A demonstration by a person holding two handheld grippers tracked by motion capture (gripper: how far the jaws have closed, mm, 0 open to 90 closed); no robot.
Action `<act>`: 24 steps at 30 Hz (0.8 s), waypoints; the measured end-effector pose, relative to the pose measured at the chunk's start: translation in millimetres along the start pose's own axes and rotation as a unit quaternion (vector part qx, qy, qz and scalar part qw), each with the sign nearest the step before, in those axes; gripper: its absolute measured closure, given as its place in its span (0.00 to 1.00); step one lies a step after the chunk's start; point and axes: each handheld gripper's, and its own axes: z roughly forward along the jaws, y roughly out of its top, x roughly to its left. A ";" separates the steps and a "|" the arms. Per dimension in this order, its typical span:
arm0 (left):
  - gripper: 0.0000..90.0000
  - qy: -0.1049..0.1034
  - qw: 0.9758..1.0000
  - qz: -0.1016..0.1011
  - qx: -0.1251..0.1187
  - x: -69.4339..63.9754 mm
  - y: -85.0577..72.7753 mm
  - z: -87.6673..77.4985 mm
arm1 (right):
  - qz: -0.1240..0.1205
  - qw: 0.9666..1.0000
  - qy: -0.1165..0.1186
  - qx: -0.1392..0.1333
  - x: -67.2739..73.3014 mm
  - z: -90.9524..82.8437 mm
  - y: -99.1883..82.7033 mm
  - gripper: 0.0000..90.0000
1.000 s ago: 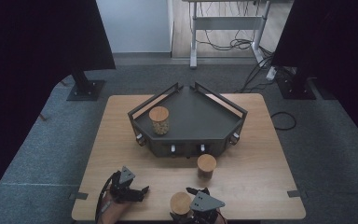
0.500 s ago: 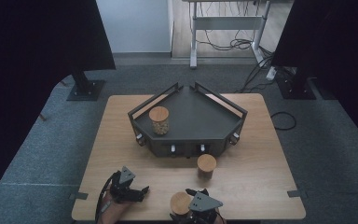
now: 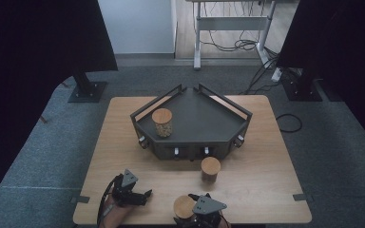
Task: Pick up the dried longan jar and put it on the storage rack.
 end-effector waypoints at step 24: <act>0.04 -0.001 1.000 0.001 0.000 0.2 0.1 0.0 | -0.008 1.000 -0.006 -0.008 6.0 -3.1 4.1 0.26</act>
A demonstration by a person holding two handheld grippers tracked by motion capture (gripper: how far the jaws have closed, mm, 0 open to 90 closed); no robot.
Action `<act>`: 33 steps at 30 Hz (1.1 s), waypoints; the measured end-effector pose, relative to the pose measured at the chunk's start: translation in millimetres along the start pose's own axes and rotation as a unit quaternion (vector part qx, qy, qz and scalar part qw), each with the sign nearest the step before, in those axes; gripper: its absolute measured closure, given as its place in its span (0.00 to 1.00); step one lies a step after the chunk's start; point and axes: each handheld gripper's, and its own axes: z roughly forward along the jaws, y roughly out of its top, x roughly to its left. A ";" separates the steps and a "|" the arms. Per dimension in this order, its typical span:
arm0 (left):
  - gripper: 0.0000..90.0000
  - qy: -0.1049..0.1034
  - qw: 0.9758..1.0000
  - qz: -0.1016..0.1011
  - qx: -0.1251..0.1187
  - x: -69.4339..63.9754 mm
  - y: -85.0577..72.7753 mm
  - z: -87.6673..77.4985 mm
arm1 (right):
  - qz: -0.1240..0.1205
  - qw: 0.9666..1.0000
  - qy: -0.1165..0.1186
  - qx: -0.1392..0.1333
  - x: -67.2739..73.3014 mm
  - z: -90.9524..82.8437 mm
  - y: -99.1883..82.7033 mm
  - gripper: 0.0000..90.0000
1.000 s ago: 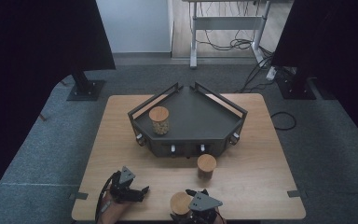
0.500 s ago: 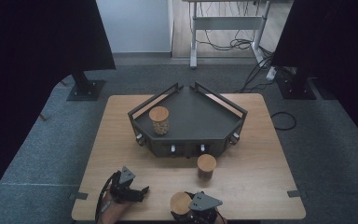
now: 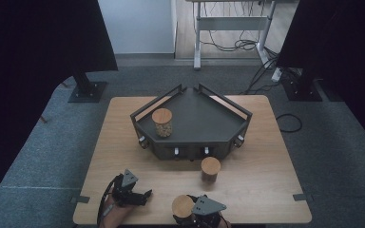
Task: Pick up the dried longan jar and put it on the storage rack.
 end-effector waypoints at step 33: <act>0.04 0.000 1.000 0.000 0.000 0.0 0.0 0.0 | -0.019 0.999 -0.024 -0.038 0.4 -16.6 13.5 0.27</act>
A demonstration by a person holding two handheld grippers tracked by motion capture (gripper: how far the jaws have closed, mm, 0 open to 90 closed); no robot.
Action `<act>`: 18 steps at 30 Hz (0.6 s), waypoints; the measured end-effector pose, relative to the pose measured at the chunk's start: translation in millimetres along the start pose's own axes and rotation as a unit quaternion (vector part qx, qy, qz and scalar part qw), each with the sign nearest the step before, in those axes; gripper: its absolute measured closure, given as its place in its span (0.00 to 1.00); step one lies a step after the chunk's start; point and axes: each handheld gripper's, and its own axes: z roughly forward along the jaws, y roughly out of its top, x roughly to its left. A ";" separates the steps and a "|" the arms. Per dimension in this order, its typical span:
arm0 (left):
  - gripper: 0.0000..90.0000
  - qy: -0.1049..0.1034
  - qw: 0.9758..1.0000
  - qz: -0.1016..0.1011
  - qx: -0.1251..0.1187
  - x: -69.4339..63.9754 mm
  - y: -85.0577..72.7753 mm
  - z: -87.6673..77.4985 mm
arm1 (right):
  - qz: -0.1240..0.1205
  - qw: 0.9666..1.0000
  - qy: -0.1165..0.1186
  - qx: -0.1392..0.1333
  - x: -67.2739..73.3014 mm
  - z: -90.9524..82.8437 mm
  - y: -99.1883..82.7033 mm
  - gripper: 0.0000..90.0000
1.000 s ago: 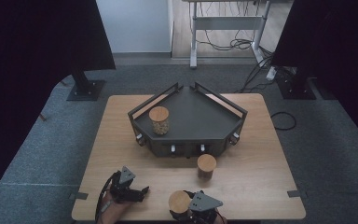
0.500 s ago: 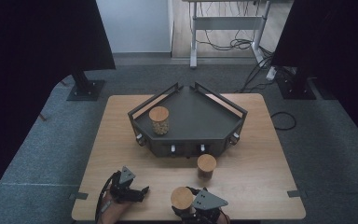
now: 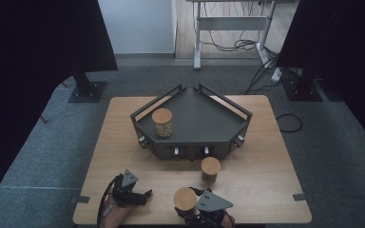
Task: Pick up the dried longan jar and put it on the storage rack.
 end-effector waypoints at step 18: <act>0.04 -0.001 1.000 0.001 0.001 0.0 0.1 -0.1 | -0.005 1.000 0.002 -0.009 -3.8 -0.2 10.5 0.27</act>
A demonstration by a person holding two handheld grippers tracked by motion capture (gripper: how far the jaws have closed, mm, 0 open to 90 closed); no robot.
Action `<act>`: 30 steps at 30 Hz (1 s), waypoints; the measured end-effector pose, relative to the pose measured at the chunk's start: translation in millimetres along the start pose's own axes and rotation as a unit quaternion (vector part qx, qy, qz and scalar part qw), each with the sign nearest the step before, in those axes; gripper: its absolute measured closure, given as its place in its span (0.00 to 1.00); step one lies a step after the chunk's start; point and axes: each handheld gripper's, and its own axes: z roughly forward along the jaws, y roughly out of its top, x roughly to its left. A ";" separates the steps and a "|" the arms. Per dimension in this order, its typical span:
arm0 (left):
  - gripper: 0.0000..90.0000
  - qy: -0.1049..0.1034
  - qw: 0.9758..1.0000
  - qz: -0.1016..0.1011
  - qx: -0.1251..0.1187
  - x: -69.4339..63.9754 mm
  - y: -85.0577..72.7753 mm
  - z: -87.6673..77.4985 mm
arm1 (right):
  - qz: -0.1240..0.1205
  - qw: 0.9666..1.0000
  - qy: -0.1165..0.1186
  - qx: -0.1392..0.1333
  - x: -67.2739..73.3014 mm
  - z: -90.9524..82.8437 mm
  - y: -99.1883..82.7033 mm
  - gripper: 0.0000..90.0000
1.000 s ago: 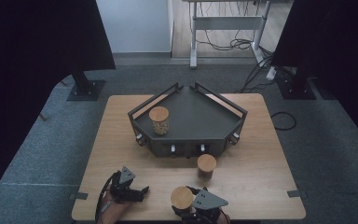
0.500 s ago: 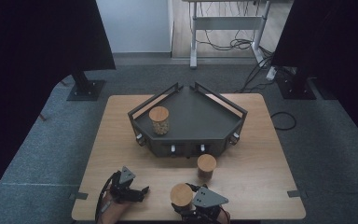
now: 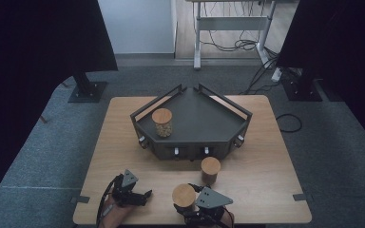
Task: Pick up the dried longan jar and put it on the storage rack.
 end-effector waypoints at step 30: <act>0.03 0.000 1.000 0.000 0.000 0.0 0.1 0.1 | -0.004 1.000 -0.007 -0.009 -10.4 2.2 21.4 0.28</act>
